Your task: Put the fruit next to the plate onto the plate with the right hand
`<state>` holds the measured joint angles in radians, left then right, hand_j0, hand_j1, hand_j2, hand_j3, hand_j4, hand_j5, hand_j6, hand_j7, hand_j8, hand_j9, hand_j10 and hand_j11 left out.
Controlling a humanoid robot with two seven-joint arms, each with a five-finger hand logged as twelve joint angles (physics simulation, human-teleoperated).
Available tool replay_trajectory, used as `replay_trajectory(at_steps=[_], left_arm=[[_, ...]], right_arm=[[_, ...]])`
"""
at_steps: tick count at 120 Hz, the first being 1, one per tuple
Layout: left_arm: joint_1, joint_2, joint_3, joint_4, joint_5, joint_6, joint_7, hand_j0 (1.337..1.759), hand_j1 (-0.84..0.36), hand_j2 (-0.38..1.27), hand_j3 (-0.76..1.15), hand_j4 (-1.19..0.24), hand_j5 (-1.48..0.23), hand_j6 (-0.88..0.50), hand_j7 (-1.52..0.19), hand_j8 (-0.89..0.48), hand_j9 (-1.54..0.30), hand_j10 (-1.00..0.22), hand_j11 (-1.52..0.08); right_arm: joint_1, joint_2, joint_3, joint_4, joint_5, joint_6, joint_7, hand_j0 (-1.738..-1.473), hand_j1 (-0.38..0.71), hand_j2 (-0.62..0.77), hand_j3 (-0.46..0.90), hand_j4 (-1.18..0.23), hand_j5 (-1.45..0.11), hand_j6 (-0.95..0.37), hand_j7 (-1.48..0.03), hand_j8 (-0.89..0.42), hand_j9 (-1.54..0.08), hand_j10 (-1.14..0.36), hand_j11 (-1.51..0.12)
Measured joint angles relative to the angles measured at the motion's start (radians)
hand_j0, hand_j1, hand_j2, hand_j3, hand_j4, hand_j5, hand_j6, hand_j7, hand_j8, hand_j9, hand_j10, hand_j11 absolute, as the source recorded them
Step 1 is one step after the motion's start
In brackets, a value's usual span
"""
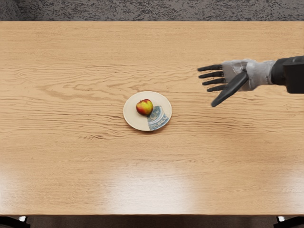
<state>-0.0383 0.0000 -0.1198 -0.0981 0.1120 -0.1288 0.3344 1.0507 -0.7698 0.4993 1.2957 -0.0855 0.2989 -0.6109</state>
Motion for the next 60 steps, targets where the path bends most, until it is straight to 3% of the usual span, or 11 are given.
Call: replay_trajectory(at_steps=[21,39,60], left_arm=[[0.000,0.000,0.000,0.000,0.000,0.000,0.000,1.658,0.08,0.05,0.00,-0.23,-0.30,-0.23,-0.30,-0.23,-0.30,-0.23,-0.30],[0.000,0.000,0.000,0.000,0.000,0.000,0.000,1.658,0.08,0.05,0.00,-0.23,-0.30,-0.23,-0.30,-0.23,-0.30,-0.23,-0.30],[0.000,0.000,-0.001,-0.001,0.000,0.000,0.000,1.658,0.08,0.05,0.00,-0.23,-0.30,-0.23,-0.30,-0.23,-0.30,-0.23,-0.30]], right_arm=[[-0.137,-0.148,0.049,-0.036,0.156,0.248,0.001,-1.658,-0.29,-0.01,0.00,-0.05,-0.07,-0.05,-0.07,-0.05,-0.07,-0.06,-0.07],[-0.211,-0.205,0.060,-0.060,0.239,0.297,0.011,-1.658,-0.29,-0.01,0.00,-0.05,-0.06,-0.05,-0.06,-0.05,-0.06,-0.05,-0.06],[-0.236,-0.213,0.063,-0.070,0.267,0.310,0.016,-1.658,-0.30,-0.01,0.00,-0.04,-0.06,-0.04,-0.06,-0.04,-0.06,-0.04,-0.06]])
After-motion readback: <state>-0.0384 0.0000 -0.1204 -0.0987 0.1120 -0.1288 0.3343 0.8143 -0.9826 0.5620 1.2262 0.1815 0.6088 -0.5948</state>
